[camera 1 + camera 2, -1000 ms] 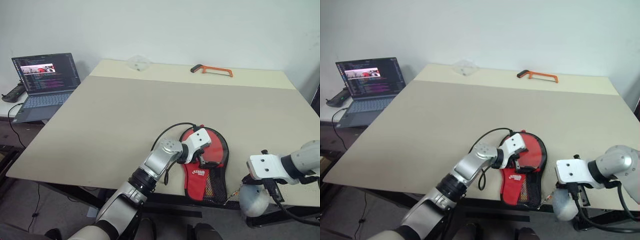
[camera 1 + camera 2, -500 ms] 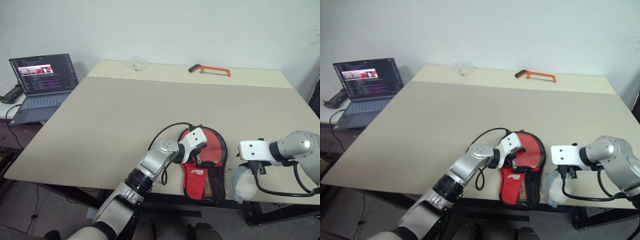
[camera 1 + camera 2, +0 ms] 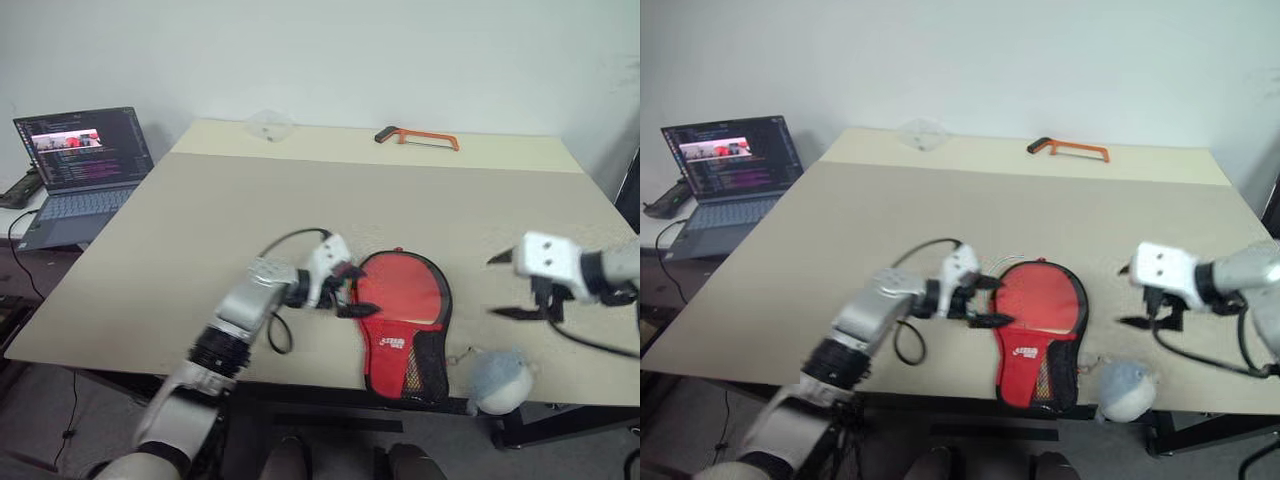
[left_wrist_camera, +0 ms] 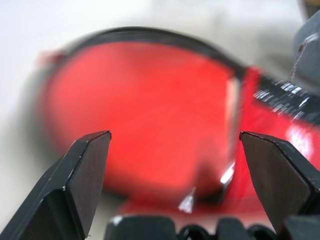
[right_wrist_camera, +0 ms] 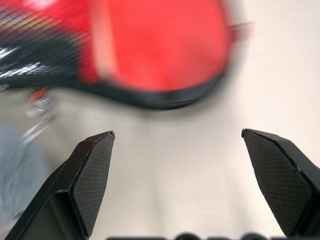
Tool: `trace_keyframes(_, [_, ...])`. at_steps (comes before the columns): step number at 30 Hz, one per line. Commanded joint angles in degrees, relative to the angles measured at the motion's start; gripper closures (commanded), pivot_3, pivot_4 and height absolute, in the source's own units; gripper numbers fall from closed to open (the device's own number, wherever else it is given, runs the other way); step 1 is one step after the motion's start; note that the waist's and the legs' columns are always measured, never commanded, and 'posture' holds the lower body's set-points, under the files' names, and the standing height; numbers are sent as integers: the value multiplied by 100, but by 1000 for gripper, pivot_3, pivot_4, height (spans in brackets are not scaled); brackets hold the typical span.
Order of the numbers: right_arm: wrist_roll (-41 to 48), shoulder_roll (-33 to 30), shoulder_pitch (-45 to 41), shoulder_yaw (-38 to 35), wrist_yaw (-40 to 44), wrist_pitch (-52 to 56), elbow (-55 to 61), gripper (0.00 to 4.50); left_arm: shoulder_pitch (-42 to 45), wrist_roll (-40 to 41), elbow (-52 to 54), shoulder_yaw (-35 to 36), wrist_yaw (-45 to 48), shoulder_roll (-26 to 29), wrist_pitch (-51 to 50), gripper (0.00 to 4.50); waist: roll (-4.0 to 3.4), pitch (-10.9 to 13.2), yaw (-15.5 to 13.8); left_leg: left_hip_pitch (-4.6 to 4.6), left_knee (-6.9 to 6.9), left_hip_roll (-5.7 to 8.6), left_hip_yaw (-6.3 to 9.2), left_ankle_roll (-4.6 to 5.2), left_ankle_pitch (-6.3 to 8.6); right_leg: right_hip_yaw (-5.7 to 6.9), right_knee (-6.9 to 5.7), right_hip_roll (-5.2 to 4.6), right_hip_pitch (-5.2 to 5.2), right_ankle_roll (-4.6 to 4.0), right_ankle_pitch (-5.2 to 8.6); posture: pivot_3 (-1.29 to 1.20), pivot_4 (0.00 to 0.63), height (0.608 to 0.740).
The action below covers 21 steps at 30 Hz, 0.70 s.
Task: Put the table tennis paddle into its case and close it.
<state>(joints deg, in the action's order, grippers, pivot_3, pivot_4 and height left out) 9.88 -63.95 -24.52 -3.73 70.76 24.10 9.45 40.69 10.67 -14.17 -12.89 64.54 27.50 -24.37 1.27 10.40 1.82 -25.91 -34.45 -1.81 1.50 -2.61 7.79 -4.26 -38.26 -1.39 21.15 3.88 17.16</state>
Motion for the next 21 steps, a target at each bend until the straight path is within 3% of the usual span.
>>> trace_keyframes(1, [772, -109, 82, -1043, 34, 609, 264, 20, 36, 289, 37, 604, 546, 748, 241, 0, -1, 0, -2, -1, 8, 0, -2, 0, 0, 0, 5, -1, 0, 0, 1, 0, 150, 740])
trace_keyframes(6, [1817, -156, 935, -2419, 301, 1683, 1027, 20, -437, 852, 589, 1247, 1352, 1905, 35, 0, 0, 1, -10, -5, 50, 1, 1, -2, 2, 10, 14, -4, 8, -11, 7, 0, 150, 740])
trace_keyframes(9, [1872, -197, 2146, -3371, 736, 2071, 1466, 20, -1196, 1334, 1074, 1836, 2025, 2845, -249, 0, 2, 1, -15, -7, 55, -3, 8, -8, 6, 20, 8, -1, 11, -23, 21, 0, 150, 740])
trace_keyframes(11, [1938, -173, 2727, -3731, 843, 2272, 1764, 20, -1521, 1483, 1001, 2177, 2134, 3185, -249, 0, 2, 2, -11, -3, 57, -6, 8, -13, 11, 21, 0, 0, 11, -27, 35, 0, 150, 740])
trace_keyframes(14, [1910, 57, 3521, -4022, 898, 2237, 2037, 20, -2127, 1416, 784, 2555, 2125, 3552, -49, 0, 6, 2, -12, 8, 45, -4, 4, -14, 10, 20, -49, -5, 18, -17, 78, 0, 150, 740])
trace_keyframes(16, [1890, 178, 3853, -4041, 816, 2167, 2145, 20, -2557, 1293, 732, 2671, 2049, 3675, 140, 0, 9, 3, -5, 37, 43, -20, -7, -15, 10, 20, -65, -6, 8, -55, 104, 0, 150, 740])
trace_keyframes(21, [2037, 176, 3917, -3823, 601, 2182, 2354, 20, -2942, 1359, 1184, 2624, 1662, 3489, 82, 0, 31, 10, -9, 82, 44, -88, -58, -50, 32, 36, -64, -80, 8, -65, 95, 0, 150, 740])
